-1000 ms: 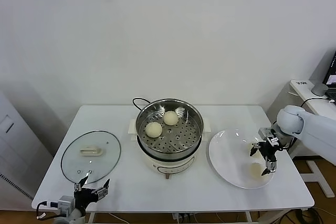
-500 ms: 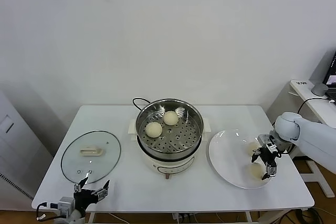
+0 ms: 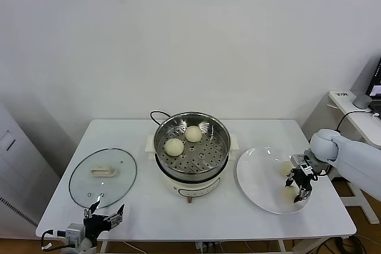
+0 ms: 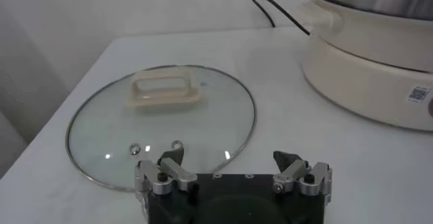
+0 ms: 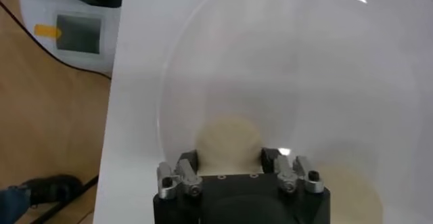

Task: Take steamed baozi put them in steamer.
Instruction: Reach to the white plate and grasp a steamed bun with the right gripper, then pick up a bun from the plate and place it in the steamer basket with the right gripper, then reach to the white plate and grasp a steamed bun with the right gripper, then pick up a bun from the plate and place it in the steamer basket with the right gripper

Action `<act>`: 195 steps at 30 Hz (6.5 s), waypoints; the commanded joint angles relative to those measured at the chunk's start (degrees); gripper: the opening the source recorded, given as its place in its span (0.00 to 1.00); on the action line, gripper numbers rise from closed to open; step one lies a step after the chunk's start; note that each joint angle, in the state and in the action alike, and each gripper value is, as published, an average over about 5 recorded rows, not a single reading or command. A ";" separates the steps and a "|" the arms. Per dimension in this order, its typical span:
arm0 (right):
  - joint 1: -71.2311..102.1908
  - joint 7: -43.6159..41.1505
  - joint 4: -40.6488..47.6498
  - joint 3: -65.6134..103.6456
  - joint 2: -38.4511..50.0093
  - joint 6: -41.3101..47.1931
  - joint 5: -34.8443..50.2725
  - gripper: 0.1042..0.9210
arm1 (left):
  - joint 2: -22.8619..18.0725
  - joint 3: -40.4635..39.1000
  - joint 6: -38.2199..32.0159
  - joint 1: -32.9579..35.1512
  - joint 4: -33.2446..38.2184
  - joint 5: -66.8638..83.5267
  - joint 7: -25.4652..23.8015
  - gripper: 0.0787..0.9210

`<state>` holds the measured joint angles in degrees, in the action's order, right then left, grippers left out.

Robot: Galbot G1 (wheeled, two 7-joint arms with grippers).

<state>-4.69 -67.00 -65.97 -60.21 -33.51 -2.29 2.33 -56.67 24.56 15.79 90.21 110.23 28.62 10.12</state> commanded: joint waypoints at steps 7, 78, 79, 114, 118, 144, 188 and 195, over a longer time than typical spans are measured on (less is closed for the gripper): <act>-16.62 -1.55 -3.82 -8.33 0.33 -0.65 4.97 0.50 | 0.06 0.04 -0.01 0.06 0.11 -0.15 0.05 0.88; -13.70 -9.52 -2.50 1.45 -36.85 -47.71 -11.58 0.59 | 0.60 -0.69 -0.73 -0.31 -0.27 -0.06 -0.01 0.88; -13.83 -9.50 -2.48 1.63 -36.79 -47.71 -11.65 0.63 | 0.60 -0.67 -0.75 -0.27 -0.29 -0.06 -0.01 0.88; -20.70 -7.09 17.59 -3.30 -9.82 -15.80 2.46 0.88 | 0.58 -0.39 -0.51 -0.89 -0.05 0.25 0.06 0.88; -17.06 -5.58 18.03 -2.14 -8.92 -14.97 -0.18 0.88 | 0.53 -0.45 -0.38 -0.96 0.00 0.25 0.07 0.88; -0.90 1.00 22.35 8.92 -10.63 -11.87 -8.55 0.88 | 0.50 -0.54 -0.29 -0.86 -0.30 0.15 0.09 0.88; -28.16 -1.74 1.00 -17.35 -2.36 3.60 18.43 0.38 | -0.21 -0.05 -0.18 -0.10 0.56 -0.95 0.21 0.88; -41.71 0.42 -6.86 -27.07 -4.95 11.37 28.74 0.38 | -0.20 -0.25 -0.11 0.00 1.12 -1.45 0.23 0.88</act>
<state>-25.05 -67.84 -59.19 -69.04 -39.43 -2.22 12.71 -56.87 24.42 15.60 90.15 110.88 27.47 10.32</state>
